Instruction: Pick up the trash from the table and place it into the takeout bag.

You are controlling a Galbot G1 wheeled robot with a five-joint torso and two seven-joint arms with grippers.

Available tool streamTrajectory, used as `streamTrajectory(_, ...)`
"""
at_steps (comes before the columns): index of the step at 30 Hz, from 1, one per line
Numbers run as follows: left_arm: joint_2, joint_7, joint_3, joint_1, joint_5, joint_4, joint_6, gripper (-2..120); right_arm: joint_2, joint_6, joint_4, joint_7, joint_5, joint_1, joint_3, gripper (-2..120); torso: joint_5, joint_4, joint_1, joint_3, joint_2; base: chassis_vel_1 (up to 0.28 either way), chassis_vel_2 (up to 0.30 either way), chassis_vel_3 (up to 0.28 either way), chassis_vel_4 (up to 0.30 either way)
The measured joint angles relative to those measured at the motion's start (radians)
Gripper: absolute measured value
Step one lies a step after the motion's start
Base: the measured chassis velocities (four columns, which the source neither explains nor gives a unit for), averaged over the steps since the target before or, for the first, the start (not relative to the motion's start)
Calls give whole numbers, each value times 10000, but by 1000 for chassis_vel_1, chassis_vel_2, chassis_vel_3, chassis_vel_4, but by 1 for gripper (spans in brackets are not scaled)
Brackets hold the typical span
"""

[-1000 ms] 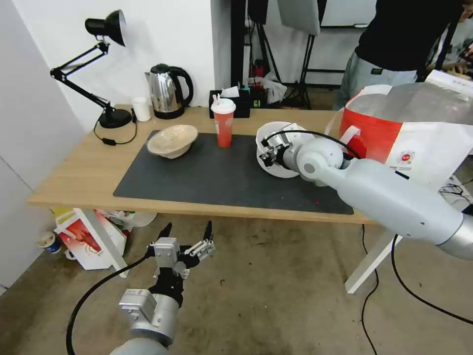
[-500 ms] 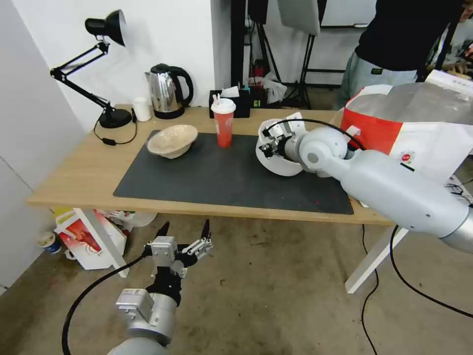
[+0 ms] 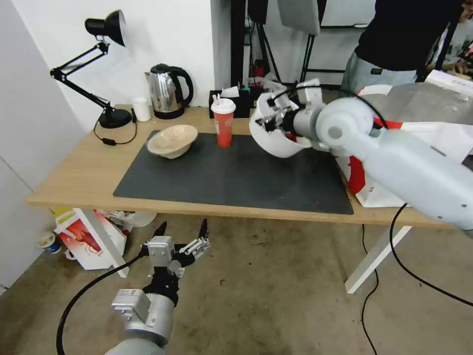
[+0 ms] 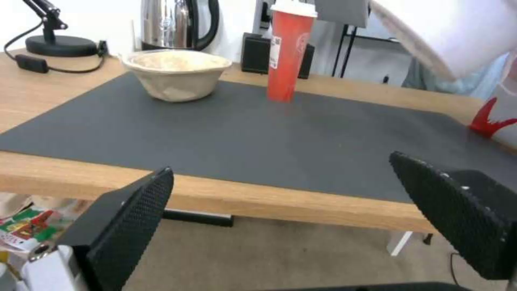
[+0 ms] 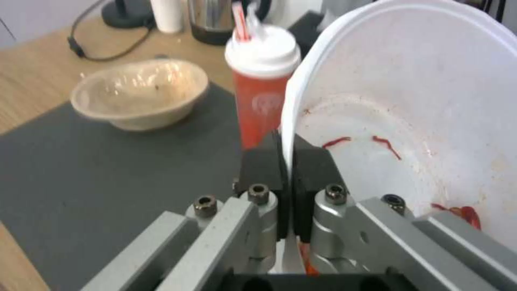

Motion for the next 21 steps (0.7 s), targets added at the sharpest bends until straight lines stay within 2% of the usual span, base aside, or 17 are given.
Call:
streamTrajectory(13,22,-28,-89,28,-18,-75,1,100,-55,4,-376,-590,326,1393,98,0,-1,0,0,0,0,0,0,0,0)
streamTrajectory(21,15,-40,-151,73,-48,-113,0,100,228,8,-943,-819,647,2360,194,0,-2,1,0,0,0,0,0,0,0)
